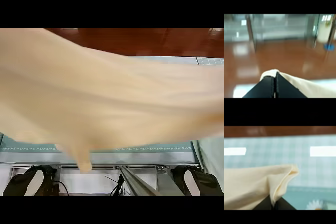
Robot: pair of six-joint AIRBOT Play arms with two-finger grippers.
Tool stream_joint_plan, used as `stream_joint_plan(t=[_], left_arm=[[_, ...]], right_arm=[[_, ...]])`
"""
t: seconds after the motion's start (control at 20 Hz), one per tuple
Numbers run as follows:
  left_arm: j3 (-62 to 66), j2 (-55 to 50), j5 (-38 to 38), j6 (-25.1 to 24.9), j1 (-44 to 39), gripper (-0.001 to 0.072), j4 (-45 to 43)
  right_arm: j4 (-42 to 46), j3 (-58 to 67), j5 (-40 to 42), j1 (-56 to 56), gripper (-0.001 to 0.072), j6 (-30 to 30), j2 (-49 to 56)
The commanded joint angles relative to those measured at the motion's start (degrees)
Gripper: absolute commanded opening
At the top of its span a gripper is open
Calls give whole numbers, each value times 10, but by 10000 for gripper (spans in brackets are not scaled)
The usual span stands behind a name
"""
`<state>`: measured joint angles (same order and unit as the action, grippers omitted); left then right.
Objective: Fold the shirts.
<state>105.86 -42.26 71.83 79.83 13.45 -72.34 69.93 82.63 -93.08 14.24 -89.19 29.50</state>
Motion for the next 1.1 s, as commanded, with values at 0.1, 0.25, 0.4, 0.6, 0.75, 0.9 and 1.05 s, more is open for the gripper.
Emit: stream_joint_plan(t=[0.1, 0.25, 0.4, 0.6, 0.75, 0.9, 1.05], left_arm=[[-228, -15, 30, 39, -109, 22, -109], [-366, -75, -51, 84, -108, 22, -113], [-409, -172, -132, 115, -109, 23, -58], [-398, -296, -249, 115, -109, 23, 81], [-390, -351, -284, 115, -109, 24, 153], [-389, -370, -275, 97, -108, 199, 169], [-358, -370, -156, 33, -61, 704, 150]], right_arm=[[21, -316, 72, -12, 25, -14, -56], [-5, -429, 199, -12, 25, 2, 3], [-54, -450, 332, -12, 25, 45, 139], [-140, -353, 431, -12, 25, 99, 377], [-182, -210, 403, -12, 25, 104, 547], [-226, -71, 325, -5, 515, 103, 664], [-217, 20, 223, 36, 627, 104, 686]])
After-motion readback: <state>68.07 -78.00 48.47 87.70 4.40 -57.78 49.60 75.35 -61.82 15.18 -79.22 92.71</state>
